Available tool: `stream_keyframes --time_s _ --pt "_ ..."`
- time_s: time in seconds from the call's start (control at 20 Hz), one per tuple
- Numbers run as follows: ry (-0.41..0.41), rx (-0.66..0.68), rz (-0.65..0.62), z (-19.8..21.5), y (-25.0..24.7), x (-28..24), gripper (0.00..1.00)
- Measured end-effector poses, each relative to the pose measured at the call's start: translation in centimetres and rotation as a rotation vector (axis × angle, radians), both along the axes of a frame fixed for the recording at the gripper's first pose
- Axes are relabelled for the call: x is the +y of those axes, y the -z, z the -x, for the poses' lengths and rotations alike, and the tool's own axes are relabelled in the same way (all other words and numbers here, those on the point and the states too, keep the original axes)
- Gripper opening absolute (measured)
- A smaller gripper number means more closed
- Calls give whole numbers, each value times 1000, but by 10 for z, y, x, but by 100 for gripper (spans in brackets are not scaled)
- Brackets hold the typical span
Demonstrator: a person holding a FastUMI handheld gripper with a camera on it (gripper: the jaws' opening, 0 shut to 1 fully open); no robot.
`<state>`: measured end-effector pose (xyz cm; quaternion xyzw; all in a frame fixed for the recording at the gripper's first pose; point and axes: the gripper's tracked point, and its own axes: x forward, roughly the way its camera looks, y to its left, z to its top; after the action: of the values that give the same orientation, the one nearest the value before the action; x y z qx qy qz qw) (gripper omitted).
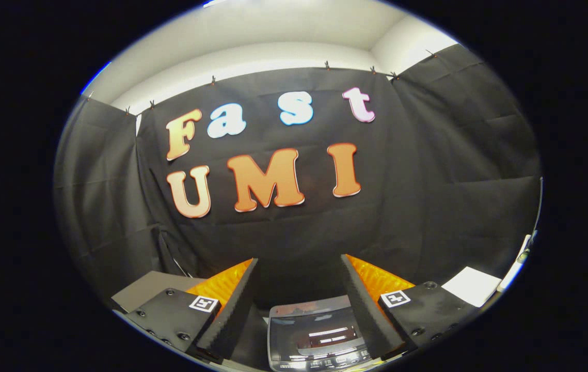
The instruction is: Put the clothes into the washing machine and then close the washing machine lid.
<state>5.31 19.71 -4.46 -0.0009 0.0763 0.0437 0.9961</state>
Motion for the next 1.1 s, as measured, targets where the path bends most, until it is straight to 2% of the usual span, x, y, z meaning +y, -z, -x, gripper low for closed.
stream_keyframes --time_s 0.35,0.7,1.1 --pt "14 -50 55 54 -57 -75 98" --pt "21 -31 71 93 -67 -144 98" --pt "18 -49 68 116 -75 -174 98"
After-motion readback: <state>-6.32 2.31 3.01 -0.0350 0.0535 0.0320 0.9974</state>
